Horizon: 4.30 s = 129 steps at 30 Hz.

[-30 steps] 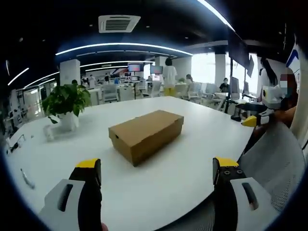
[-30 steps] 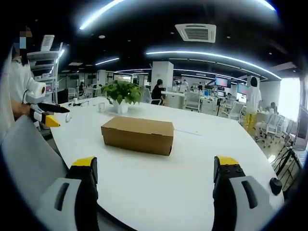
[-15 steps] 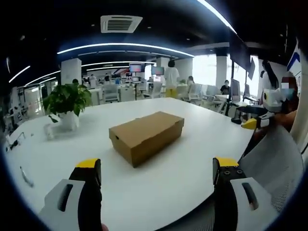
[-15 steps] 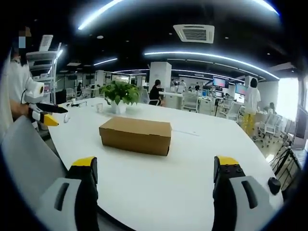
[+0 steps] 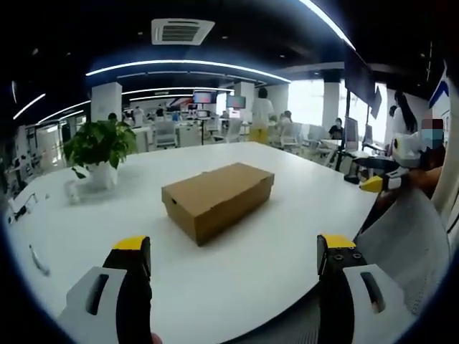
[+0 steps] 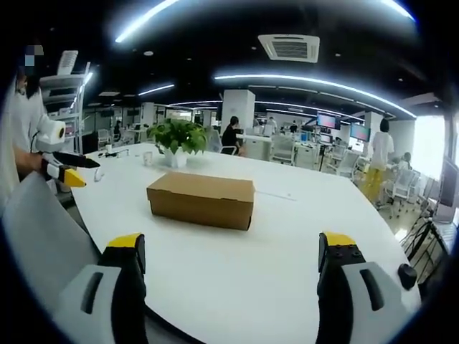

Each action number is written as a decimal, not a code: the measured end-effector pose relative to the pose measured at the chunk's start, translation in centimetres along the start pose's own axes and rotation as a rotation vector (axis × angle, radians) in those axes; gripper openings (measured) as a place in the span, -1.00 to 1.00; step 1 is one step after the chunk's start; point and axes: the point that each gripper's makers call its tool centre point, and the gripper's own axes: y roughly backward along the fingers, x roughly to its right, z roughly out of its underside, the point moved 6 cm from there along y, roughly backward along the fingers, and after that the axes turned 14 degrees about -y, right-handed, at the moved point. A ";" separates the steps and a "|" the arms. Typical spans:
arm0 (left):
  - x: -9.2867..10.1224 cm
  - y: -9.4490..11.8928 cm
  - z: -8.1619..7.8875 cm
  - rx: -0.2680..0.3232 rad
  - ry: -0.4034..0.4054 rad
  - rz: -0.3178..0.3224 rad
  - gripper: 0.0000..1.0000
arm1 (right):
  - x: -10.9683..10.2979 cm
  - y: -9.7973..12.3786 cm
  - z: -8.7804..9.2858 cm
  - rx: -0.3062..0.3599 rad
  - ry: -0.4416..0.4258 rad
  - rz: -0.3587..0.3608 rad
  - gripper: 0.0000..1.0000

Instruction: Operate the shoe box by opening the lid, removing the specified soft item, and placing it in the target area until the item is outside and the box remains undamaged.

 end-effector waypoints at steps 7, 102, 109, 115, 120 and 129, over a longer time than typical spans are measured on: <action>-0.3 0.1 -0.3 -0.014 0.020 0.001 1.00 | 0.1 0.1 -0.4 -0.018 -0.002 -0.003 0.92; -7.4 -14.7 2.3 -0.169 0.046 0.037 0.99 | 5.1 -17.4 -2.2 -0.251 0.189 -0.329 0.59; -7.8 -15.7 2.9 -0.192 0.065 0.020 0.96 | 4.9 -19.8 -1.7 -0.268 0.200 -0.360 0.47; -7.6 -16.9 2.9 -0.198 0.070 0.013 0.95 | 5.0 -22.0 -1.2 -0.281 0.190 -0.381 0.32; -7.4 -17.5 3.0 -0.195 0.094 0.008 0.92 | 5.3 -23.5 -0.3 -0.304 0.182 -0.384 0.27; -6.8 -18.9 3.1 -0.206 0.104 0.015 0.87 | 5.6 -25.5 0.7 -0.335 0.136 -0.391 0.17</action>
